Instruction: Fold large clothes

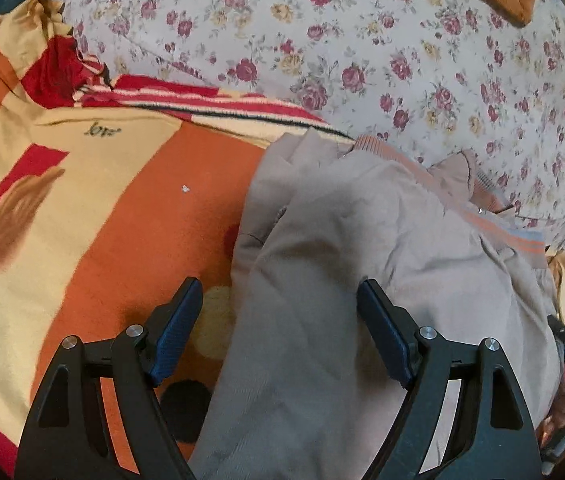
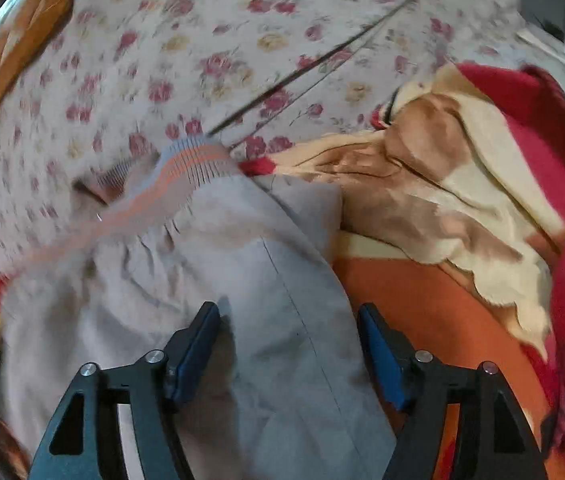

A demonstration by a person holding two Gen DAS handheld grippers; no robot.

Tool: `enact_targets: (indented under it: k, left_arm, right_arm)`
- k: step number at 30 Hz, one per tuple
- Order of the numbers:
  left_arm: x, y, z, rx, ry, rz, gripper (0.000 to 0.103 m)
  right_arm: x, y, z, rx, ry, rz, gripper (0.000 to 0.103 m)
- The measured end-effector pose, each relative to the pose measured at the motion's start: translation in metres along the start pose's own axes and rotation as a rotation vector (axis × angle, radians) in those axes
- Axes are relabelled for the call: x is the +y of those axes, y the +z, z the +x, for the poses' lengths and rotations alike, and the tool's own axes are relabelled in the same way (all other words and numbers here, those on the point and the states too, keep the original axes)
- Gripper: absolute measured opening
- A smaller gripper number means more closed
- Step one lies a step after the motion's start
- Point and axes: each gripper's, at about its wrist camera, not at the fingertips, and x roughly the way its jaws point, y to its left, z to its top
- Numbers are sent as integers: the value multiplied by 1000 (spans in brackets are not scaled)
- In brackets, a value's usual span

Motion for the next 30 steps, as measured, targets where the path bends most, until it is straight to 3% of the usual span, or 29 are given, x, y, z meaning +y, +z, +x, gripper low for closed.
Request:
enact_targets:
  k: [7, 12, 13, 16, 20, 24, 27, 30]
  left_arm:
    - [-5, 5, -26, -76, 8, 19, 81]
    - [-11, 4, -15, -61, 74, 59, 81]
    - [-11, 3, -9, -43, 99, 67, 81]
    - [-6, 1, 2, -17, 94, 48, 81]
    - [-8, 1, 2, -18, 97, 51, 82]
    - [-8, 0, 0, -27, 96, 38, 82]
    - [-11, 0, -10, -63, 103, 44, 82]
    - [-13, -1, -16, -105, 118, 60, 81]
  right_arm:
    - [79, -25, -45, -62, 71, -207, 68]
    - [114, -48, -18, -43, 122, -373, 68]
    - [116, -51, -7, -36, 95, -403, 68]
    - [116, -53, 11, -65, -100, -484, 66]
    - [77, -25, -10, -115, -71, -342, 66]
    - [17, -4, -12, -103, -165, -123, 67]
    - [1, -2, -33, -151, 5, -8, 67]
    - [26, -7, -57, -216, 186, -55, 67]
